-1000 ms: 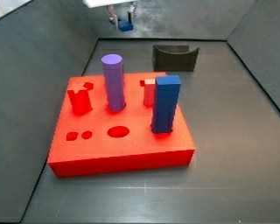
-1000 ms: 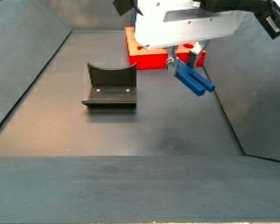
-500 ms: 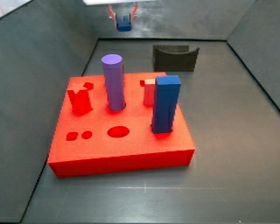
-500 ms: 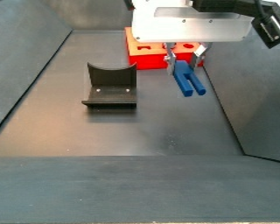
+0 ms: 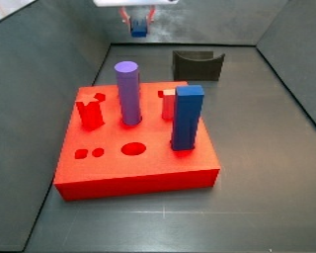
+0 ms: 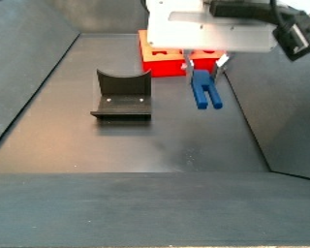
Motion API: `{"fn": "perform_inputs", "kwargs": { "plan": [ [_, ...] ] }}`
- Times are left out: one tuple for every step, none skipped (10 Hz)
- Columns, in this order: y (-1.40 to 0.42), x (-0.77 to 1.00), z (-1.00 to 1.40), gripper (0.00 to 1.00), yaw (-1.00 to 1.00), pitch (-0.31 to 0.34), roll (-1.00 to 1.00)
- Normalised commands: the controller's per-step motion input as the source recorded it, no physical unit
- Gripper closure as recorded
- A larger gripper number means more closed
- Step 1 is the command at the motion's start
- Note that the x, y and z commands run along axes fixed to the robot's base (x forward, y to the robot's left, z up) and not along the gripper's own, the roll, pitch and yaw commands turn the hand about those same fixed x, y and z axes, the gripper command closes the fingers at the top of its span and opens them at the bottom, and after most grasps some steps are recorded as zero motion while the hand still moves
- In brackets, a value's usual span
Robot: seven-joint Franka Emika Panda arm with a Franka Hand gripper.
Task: Pick up the square-circle object. Move up. Rotate the square-circle object. Place the square-circle object on the fixture. Regrasp the square-circle object. Move to above the board. Insert the square-circle object.
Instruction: Rotate the square-circle object.
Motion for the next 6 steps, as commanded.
{"fn": "perform_inputs", "kwargs": {
  "plan": [
    [0.0, 0.02, -1.0, 1.0, 0.02, -0.03, -0.02],
    [0.0, 0.03, -1.0, 1.0, 0.03, -0.039, -0.04],
    [0.0, 0.03, -1.0, 1.0, 0.02, -0.043, -0.06],
    [0.0, 0.04, -1.0, 1.0, 0.02, -0.046, -0.09],
    [0.01, 0.05, -0.99, 1.0, 0.02, -0.05, -0.1],
    [0.01, 0.05, -0.81, 1.0, 0.02, -0.058, -0.13]
  ]
}}
